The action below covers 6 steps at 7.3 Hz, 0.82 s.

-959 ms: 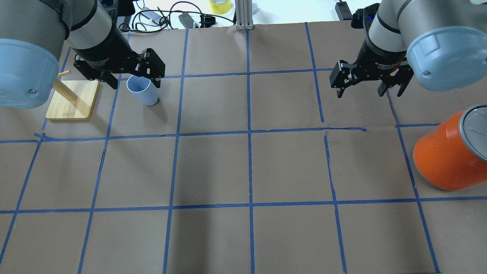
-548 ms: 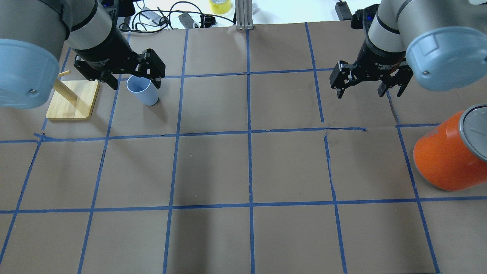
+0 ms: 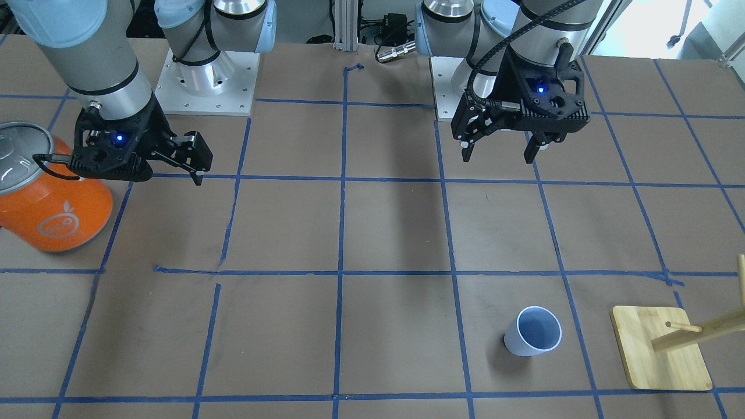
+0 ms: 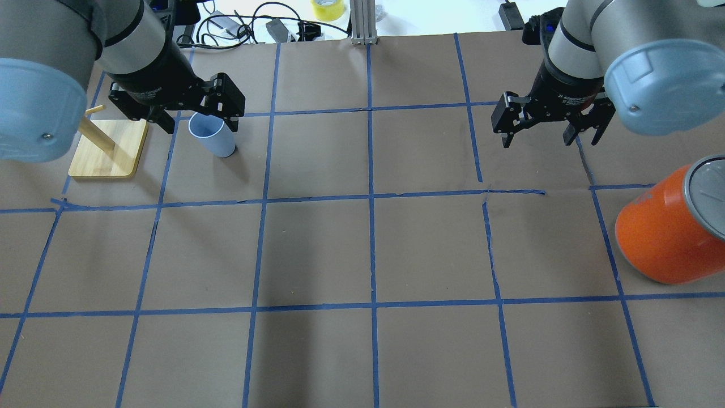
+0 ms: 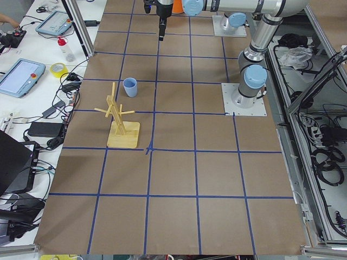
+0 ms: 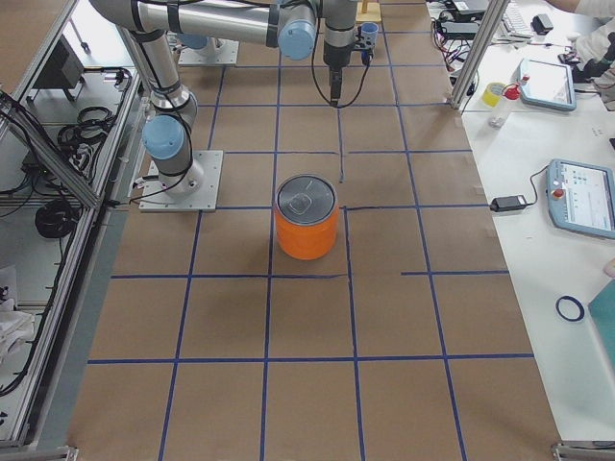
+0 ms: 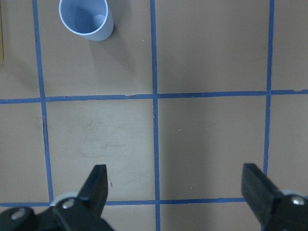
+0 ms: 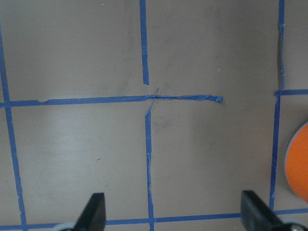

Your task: Flip cup

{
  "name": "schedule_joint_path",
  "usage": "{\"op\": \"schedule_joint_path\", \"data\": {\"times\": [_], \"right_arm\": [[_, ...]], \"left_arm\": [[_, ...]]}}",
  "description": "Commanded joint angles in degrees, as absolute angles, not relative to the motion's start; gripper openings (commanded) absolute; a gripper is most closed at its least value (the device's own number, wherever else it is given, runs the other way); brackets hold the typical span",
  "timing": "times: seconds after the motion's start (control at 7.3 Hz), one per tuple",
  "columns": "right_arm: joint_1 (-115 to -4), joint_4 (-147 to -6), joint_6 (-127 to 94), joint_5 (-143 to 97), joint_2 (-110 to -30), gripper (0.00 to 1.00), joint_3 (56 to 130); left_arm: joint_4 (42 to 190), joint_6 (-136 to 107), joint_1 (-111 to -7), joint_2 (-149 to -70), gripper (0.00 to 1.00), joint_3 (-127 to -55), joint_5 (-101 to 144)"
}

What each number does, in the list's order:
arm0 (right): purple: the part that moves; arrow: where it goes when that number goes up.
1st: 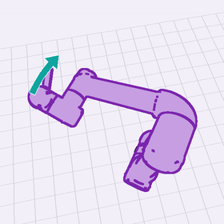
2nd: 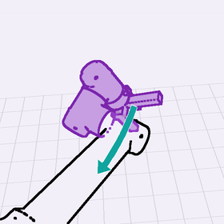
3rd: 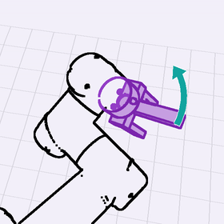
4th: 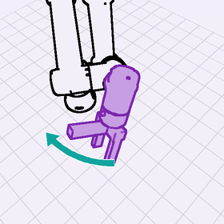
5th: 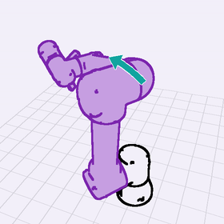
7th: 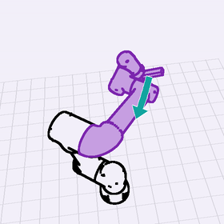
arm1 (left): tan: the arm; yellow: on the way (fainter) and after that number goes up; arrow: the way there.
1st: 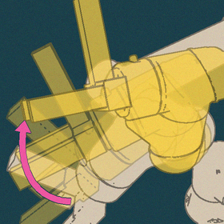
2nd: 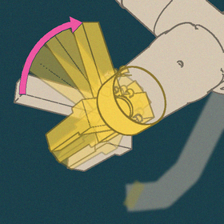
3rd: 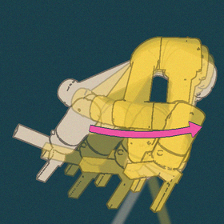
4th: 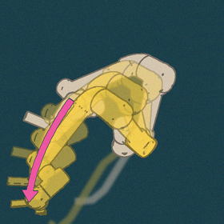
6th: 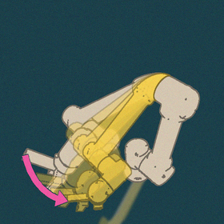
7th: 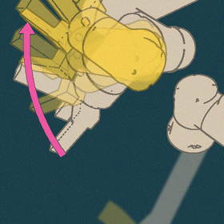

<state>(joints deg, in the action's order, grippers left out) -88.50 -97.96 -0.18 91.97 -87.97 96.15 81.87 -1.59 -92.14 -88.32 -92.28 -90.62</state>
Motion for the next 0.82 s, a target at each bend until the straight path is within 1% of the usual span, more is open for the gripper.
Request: {"op": "schedule_joint_path", "data": {"times": [0.0,0.68], "right_arm": [[-88.5,-97.8,-0.2,92.0,-88.0,1.0,96.2],[-88.5,-97.9,-0.2,91.9,-88.0,1.0,96.2]], "left_arm": [[82.0,-1.2,-91.9,-88.2,1.0,-92.3,-90.7],[82.1,-1.2,-91.9,-88.2,1.0,-92.3,-90.6]]}}
